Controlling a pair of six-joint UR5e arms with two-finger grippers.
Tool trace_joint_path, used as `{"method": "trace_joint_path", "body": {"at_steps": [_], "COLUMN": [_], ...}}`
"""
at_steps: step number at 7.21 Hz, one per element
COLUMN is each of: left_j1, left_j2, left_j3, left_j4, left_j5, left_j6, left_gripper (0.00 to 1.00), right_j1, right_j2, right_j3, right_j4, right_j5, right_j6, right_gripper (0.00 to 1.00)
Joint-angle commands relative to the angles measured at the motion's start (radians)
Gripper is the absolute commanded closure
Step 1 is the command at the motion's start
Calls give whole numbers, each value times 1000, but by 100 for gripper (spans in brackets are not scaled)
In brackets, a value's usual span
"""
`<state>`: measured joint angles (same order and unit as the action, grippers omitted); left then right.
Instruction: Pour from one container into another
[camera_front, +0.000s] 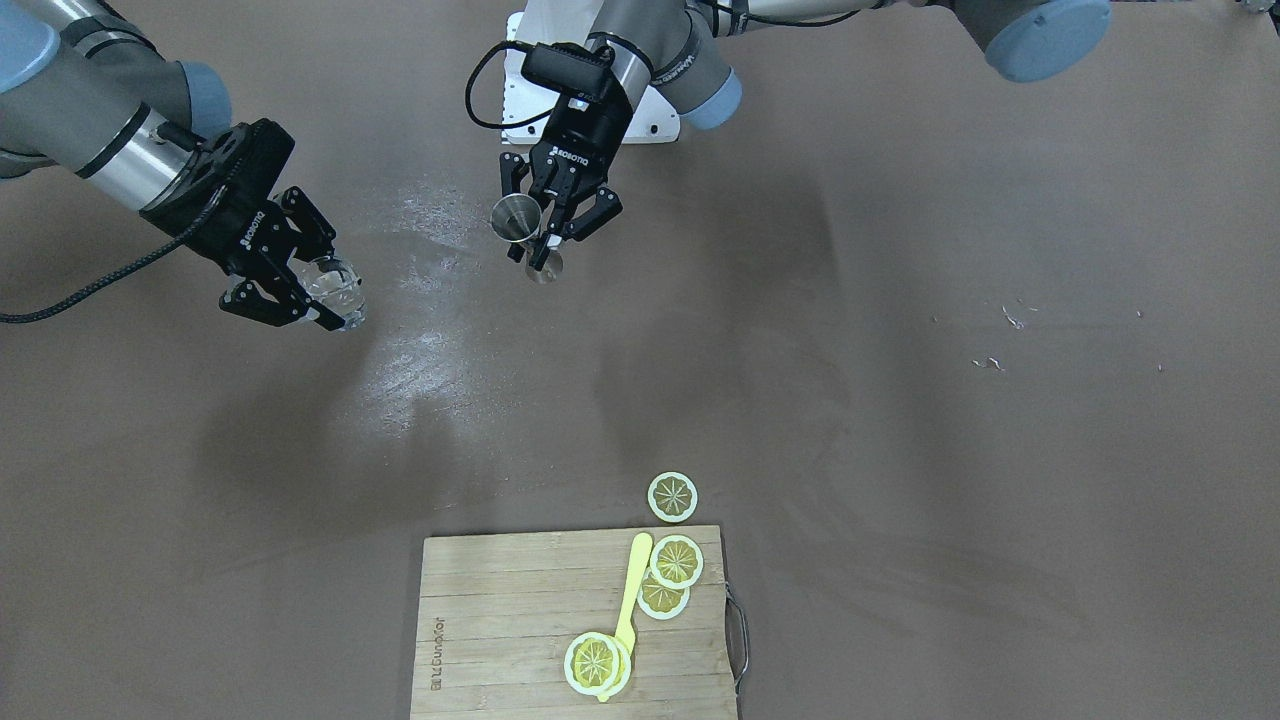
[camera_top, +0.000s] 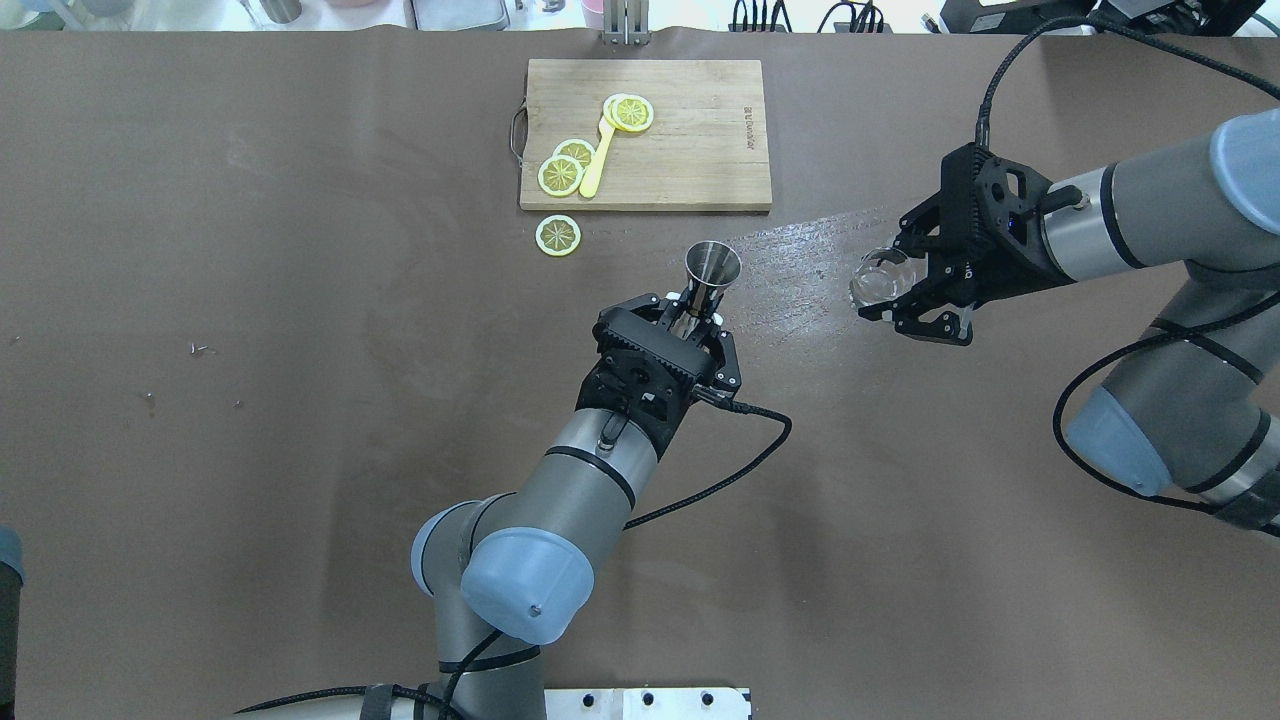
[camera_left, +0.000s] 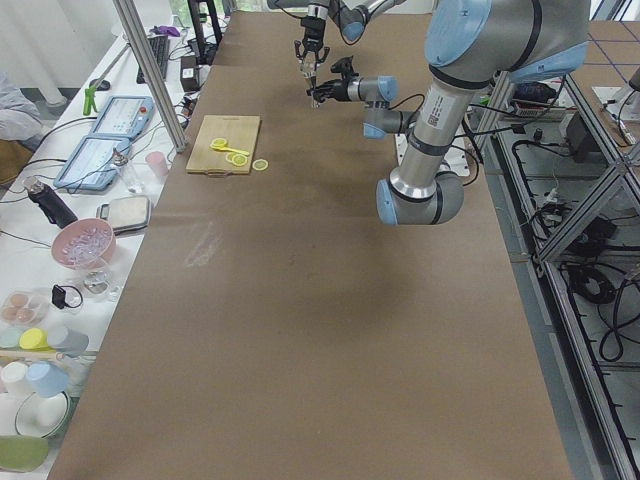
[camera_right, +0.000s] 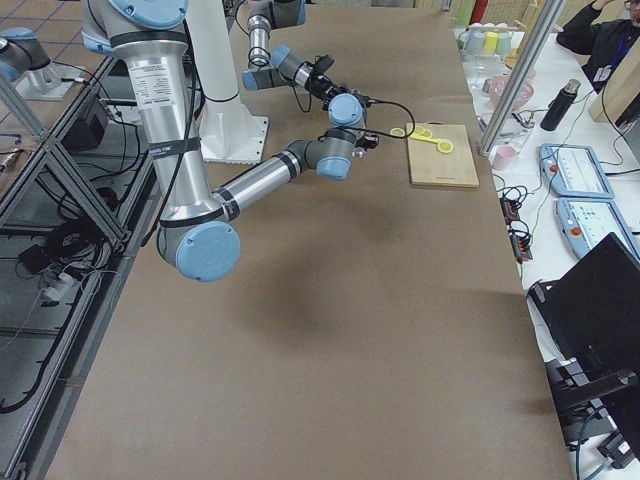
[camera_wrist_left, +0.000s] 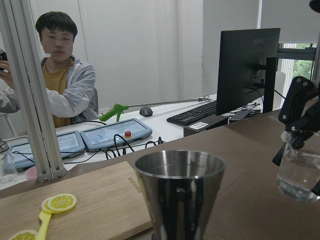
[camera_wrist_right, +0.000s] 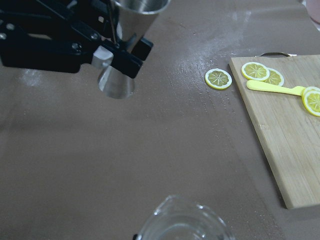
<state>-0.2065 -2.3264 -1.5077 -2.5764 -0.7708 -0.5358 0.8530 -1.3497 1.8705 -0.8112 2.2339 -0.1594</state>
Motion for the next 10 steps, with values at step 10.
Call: {"method": "trace_joint_path", "body": {"at_steps": [10], "left_j1": [1], "left_j2": [-4], "left_j3": [9], "left_j4": [-11], "left_j5": [-2], "left_j6": [48], "left_gripper": [100], "right_j1": [63], "right_j2": [224], "right_j3": [168], "right_j4": [-672], "right_j5": [87], "right_j6": [-228], "right_gripper": [100]}}
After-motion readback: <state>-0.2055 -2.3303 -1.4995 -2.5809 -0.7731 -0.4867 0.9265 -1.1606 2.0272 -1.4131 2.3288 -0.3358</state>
